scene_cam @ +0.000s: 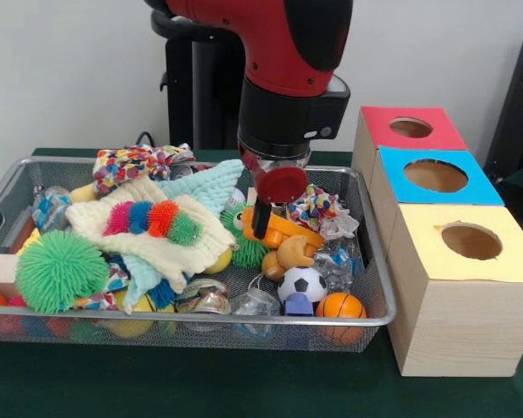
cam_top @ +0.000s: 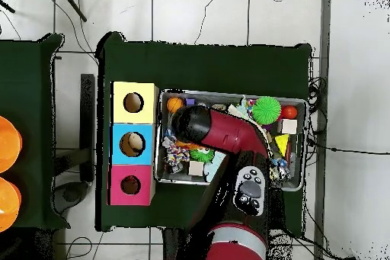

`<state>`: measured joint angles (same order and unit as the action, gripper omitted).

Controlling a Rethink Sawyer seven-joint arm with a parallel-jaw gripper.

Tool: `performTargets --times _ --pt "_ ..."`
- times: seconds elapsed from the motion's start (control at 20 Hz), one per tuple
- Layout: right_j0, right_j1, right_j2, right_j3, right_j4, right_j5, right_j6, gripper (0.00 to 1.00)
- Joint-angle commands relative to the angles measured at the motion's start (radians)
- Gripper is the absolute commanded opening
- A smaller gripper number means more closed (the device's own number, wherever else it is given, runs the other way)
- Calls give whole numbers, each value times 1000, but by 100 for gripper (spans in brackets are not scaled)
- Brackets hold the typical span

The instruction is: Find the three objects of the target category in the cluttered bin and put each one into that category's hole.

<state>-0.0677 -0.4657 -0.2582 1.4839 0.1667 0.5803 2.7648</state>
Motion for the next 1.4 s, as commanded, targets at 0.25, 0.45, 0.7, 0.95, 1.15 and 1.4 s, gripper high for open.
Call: performTargets --times 0.25,0.45,0.7,0.95,1.15,1.4 --pt "-27 2 61 -112 -82 118 -74 0" --pt "-17 3 56 -105 -91 105 -55 100" --pt "-12 5 63 -93 -89 83 -27 100" --pt "-15 18 86 -17 -73 -9 13 100" --pt "-11 43 104 43 -60 -113 59 100" --pt "-7 45 128 123 -27 -184 109 100"
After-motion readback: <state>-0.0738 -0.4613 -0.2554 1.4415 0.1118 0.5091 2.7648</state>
